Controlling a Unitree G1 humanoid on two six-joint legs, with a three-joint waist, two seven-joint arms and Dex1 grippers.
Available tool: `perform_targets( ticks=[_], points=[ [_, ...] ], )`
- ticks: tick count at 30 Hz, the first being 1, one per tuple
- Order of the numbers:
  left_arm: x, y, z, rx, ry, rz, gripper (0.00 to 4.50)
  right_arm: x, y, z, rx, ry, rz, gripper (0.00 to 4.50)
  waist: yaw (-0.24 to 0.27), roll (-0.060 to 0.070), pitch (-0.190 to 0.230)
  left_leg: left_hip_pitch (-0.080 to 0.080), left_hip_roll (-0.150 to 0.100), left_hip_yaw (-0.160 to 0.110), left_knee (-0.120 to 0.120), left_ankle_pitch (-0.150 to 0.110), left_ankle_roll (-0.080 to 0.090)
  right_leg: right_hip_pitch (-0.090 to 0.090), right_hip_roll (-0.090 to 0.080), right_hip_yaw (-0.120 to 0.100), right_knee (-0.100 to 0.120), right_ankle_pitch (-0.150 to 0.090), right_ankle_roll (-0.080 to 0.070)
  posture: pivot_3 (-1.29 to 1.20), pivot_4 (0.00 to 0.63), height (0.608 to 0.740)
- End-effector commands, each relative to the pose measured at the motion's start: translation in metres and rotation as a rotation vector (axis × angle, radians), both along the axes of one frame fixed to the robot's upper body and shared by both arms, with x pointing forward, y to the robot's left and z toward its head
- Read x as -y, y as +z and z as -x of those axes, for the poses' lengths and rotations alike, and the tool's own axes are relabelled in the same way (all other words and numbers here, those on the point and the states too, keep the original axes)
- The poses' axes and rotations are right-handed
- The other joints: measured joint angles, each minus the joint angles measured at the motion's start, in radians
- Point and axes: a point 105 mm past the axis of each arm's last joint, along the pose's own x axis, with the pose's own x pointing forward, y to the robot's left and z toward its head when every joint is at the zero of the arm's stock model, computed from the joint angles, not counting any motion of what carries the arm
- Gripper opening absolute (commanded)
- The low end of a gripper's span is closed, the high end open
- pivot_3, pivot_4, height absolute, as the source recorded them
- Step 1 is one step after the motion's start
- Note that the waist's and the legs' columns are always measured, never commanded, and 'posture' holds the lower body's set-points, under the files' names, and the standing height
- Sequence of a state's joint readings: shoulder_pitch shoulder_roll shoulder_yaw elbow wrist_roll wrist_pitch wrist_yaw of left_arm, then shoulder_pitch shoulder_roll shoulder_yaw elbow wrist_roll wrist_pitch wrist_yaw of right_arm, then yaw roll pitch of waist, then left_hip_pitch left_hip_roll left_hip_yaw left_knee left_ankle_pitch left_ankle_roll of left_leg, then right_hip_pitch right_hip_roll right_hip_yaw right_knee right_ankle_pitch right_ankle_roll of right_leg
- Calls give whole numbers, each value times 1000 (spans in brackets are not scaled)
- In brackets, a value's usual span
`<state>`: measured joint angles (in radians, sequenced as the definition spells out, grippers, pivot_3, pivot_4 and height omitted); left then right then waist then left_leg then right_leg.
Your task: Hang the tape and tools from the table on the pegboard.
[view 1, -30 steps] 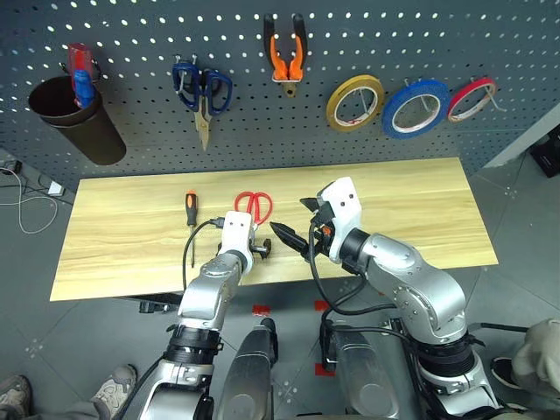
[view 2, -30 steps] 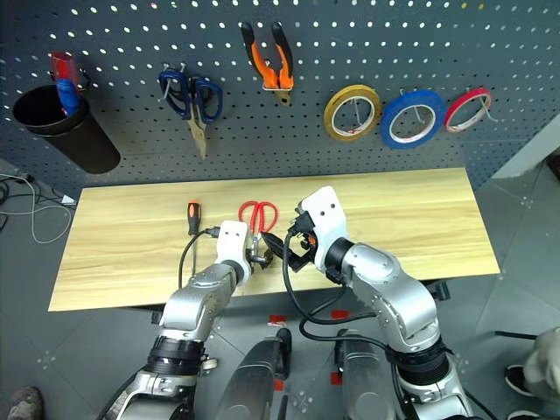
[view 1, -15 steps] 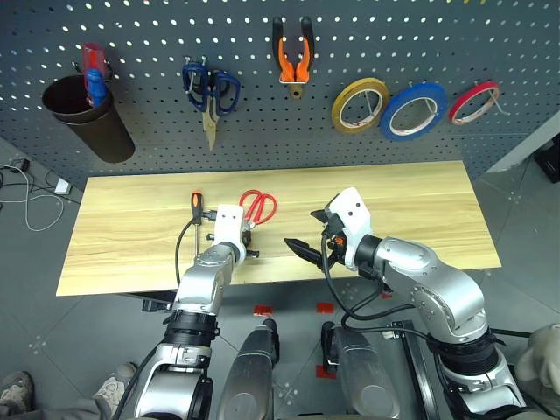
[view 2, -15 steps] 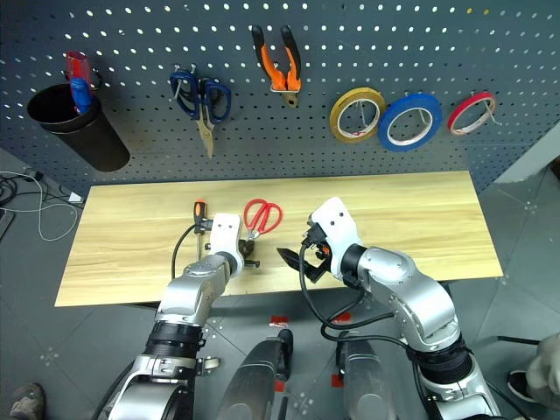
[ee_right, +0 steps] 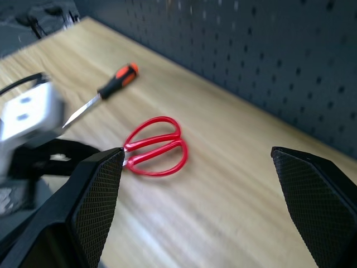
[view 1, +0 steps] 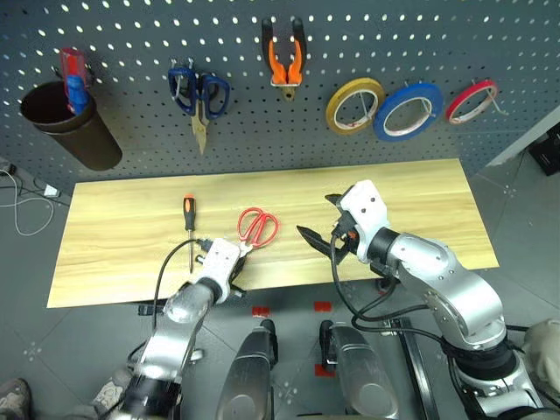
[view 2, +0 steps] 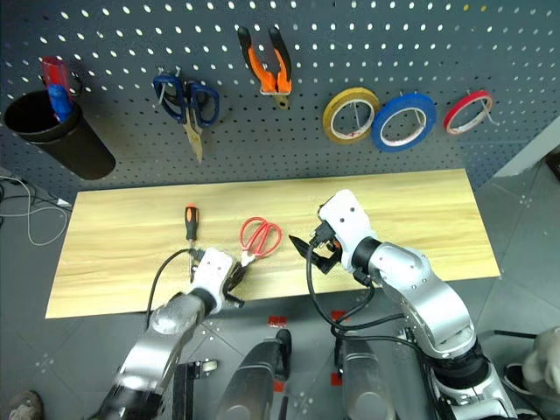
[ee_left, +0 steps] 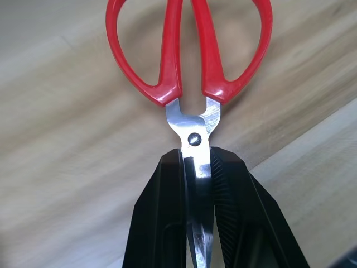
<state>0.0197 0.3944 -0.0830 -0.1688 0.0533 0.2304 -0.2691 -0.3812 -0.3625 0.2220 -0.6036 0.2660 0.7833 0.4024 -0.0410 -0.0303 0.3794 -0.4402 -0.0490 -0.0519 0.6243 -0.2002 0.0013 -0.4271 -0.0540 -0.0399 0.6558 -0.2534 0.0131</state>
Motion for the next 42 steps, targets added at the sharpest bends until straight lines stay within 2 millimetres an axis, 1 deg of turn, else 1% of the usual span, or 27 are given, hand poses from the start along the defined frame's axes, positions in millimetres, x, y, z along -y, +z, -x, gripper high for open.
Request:
perform_targets(
  ticks=[1,4,6,7,8,9,11,14,15,17,19,21,24,31,34,36,37,39,42],
  points=[
    [-2,53,23,298,-13,-101,352,-2,23,18,115,69,-68,4500,5,0,0,-1,0,0,0,-1,2,0,0,0,-1,0,0,-85,383,740],
    [-3,82,39,444,-10,-144,352,2,28,22,126,79,-107,4500,9,0,0,-2,0,0,2,-4,7,1,0,0,-6,0,0,-69,380,740],
    [-3,101,42,510,-3,-148,352,4,31,21,132,77,-121,4500,13,0,0,-4,0,0,2,-5,8,1,0,-1,-8,1,1,-66,379,740],
    [-4,105,43,521,4,-146,352,5,31,21,133,77,-125,4500,14,0,0,-5,0,-1,3,-5,8,1,0,-2,-8,1,1,-60,377,740],
    [-6,110,41,533,22,-143,352,6,32,21,131,76,-128,4500,14,0,0,-5,0,-1,4,-5,8,1,0,-3,-8,1,2,-56,375,740],
    [-7,119,39,561,36,-138,352,6,32,19,129,76,-131,4500,14,0,0,-5,0,-1,4,-5,8,1,0,-3,-8,1,2,-53,373,740],
    [-10,145,32,641,67,-131,352,7,35,14,135,64,-139,4500,14,0,0,-5,0,-1,4,-5,8,1,0,-4,-8,1,2,-47,369,740],
    [-12,175,16,731,97,-116,352,6,41,8,158,49,-156,4500,14,0,0,-6,1,-1,5,-5,8,1,1,-5,-6,1,2,-47,367,740],
    [-12,182,11,749,102,-105,352,5,43,6,163,48,-159,4500,13,0,0,-6,1,-1,6,-4,8,1,1,-6,-5,1,2,-47,367,740],
    [-10,190,5,768,100,-92,352,4,44,5,168,47,-161,4500,12,0,0,-5,0,-1,7,-4,7,1,1,-6,-2,2,3,-51,367,740],
    [-7,193,-4,772,99,-78,352,3,46,3,171,49,-161,4500,9,0,0,-5,-1,0,8,-3,5,1,0,-4,1,2,3,-55,367,740],
    [-4,192,-11,763,104,-63,352,1,47,3,174,52,-160,4500,8,0,0,-4,-1,0,8,-3,4,1,1,-4,2,2,3,-67,369,740],
    [-4,185,-13,742,113,-56,352,1,47,2,177,54,-154,4500,6,0,0,-4,-1,1,8,-3,4,0,0,-3,2,2,3,-72,372,740],
    [-5,177,-3,721,132,-53,352,5,47,0,174,41,-149,4500,6,0,0,-4,-1,1,11,-3,5,0,0,-3,5,2,3,-71,374,740],
    [-9,174,-5,706,160,-49,352,4,47,0,174,43,-152,4500,9,0,0,-4,-1,0,12,-3,6,0,1,-3,6,2,3,-65,374,740],
    [-12,177,-7,717,176,-52,352,4,48,-1,174,41,-154,4500,9,0,0,-4,-1,0,14,-4,7,0,1,-3,7,2,3,-68,375,740],
    [-10,180,-6,730,164,-52,352,4,48,-1,175,40,-155,4500,9,0,0,-4,-1,0,15,-4,7,0,1,-3,8,2,3,-68,375,740],
    [1,183,1,755,103,-67,352,4,48,-1,175,38,-156,4500,8,0,0,-4,-1,0,16,-5,8,1,1,-3,8,2,3,-68,374,740],
    [8,175,12,731,80,-60,352,4,48,-1,175,36,-159,4500,7,0,0,-4,-1,0,17,-5,8,1,1,-3,8,2,3,-68,374,740]
  ],
)
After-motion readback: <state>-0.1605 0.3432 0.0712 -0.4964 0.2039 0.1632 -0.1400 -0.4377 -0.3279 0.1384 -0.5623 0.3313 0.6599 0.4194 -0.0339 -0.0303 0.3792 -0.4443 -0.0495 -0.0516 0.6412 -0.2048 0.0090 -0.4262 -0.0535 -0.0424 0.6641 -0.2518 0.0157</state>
